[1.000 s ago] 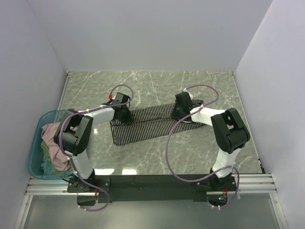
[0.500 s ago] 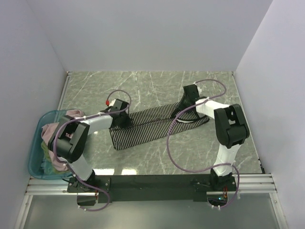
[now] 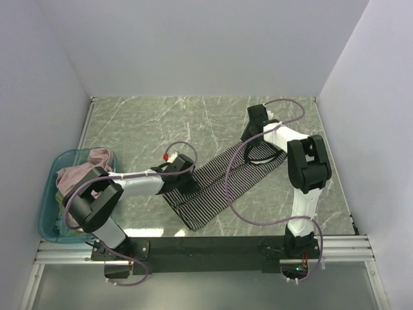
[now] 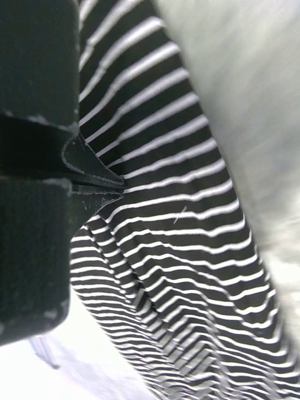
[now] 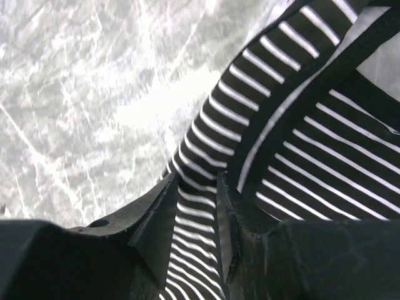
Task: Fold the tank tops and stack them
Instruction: Fold the tank top
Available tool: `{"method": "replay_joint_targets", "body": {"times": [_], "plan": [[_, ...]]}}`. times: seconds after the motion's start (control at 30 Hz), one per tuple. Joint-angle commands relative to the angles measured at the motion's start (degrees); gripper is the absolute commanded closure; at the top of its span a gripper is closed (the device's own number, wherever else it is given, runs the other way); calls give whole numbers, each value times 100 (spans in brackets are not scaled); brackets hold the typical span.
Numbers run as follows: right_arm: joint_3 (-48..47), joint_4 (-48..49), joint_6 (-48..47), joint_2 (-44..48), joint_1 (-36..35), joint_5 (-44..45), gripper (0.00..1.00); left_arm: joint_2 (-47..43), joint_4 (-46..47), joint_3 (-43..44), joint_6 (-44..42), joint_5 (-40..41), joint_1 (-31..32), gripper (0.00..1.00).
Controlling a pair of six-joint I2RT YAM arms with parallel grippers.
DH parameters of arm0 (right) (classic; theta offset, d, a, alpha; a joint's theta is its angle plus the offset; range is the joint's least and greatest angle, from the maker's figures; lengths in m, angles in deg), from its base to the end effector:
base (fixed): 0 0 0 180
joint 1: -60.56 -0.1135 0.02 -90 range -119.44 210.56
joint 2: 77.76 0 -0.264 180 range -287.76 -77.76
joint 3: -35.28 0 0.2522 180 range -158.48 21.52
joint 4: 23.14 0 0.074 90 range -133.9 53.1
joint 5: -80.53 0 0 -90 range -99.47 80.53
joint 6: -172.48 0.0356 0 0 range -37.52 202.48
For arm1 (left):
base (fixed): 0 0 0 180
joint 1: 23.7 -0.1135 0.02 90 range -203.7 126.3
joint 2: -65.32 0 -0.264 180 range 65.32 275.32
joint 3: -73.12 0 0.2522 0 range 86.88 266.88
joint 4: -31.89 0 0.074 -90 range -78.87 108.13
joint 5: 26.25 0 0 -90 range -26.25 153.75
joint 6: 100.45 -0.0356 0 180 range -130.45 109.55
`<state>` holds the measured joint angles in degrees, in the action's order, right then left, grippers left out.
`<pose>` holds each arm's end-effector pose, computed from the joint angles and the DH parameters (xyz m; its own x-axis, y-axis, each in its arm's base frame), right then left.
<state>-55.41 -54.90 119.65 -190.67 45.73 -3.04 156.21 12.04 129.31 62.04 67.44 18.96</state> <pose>0.4076 0.1038 0.1728 -0.7382 0.4256 -0.5233 0.3205 0.9040 0.2831 0.2185 -0.1982 0.1447 -0.7990 -0.5579 -0.2245 -0.3761 0.7549 -0.5373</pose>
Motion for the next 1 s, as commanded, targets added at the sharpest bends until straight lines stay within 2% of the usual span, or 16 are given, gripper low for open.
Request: {"method": "replay_joint_targets", "body": {"times": [0.0, 0.07, 0.17, 0.27, 0.47, 0.57, 0.6, 0.7, 0.73, 0.8, 0.97], "plan": [[-489, -511, -166, -241, 59, 138, 62, 253, -200, 53, 222, -316, 278, 99], [-666, -643, -175, -250, 50, 226, 63, 420, -165, 203, 117, -463, 340, 99], [-403, -355, -227, 171, 120, 410, 60, 517, -34, 589, -190, -587, 463, 99], [-454, -405, -332, 452, 296, 542, 58, 578, -59, 915, -672, -746, 577, 94], [-851, -713, -263, 856, 490, 744, 56, 798, -769, 1959, -1516, -746, 674, 83], [-211, -530, 8, 1443, 464, 754, 55, 764, -1348, 2347, -2009, -378, 674, 79], [43, -442, 79, 1629, 446, 789, 55, 755, -1508, 2601, -2158, -99, 665, 74], [1054, -389, 405, 2315, 349, 1122, 55, 904, -2221, 3174, -2765, 597, 657, 73], [1466, -397, 466, 2456, 341, 1149, 55, 939, -2239, 3218, -3175, 598, 656, 71], [1820, -459, 721, 2816, 314, 1237, 55, 1176, -2649, 3516, -3433, 791, 656, 72], [2612, -380, 1072, 3230, 200, 1308, 55, 1790, -3056, 3999, -4584, 380, 665, 62]]}}
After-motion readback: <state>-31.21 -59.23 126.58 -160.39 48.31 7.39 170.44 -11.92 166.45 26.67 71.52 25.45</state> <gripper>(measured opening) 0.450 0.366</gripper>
